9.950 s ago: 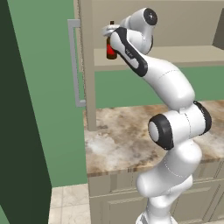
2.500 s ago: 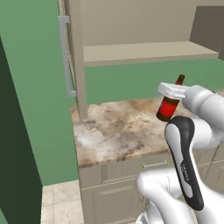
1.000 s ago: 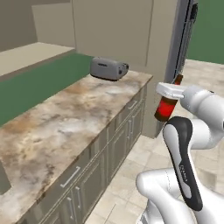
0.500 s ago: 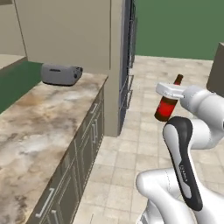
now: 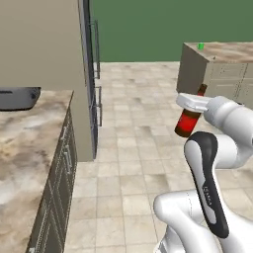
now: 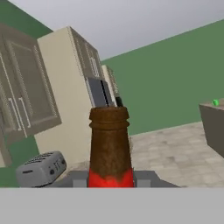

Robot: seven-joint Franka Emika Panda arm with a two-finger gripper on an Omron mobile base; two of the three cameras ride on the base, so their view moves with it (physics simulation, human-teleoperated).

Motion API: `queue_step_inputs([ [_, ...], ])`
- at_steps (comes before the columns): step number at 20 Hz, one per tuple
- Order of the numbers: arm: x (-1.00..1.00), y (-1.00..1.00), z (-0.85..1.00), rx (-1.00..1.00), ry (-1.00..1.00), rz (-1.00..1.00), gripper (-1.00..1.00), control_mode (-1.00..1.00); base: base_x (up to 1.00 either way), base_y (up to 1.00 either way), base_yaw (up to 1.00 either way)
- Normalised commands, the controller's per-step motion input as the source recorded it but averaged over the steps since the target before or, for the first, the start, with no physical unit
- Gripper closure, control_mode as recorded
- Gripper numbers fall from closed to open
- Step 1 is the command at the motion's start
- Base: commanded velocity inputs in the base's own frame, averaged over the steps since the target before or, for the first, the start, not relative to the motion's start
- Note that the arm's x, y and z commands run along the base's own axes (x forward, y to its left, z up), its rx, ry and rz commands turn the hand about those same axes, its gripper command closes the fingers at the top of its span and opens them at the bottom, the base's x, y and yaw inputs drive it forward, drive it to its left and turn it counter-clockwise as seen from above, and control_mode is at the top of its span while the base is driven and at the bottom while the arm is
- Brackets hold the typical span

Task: Open the cabinet directly in front. Then move the beer and the mug to the dining counter with the jar on it.

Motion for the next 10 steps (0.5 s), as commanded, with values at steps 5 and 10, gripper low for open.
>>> queue_step_inputs([
  [5, 0.0, 0.0, 0.0, 0.0, 0.0, 0.0, 1.0, 1.0, 0.0, 0.0, -0.45],
  [10, 0.0, 0.0, 0.0, 0.0, 0.0, 0.0, 1.0, 1.0, 0.09, 0.0, -0.42],
])
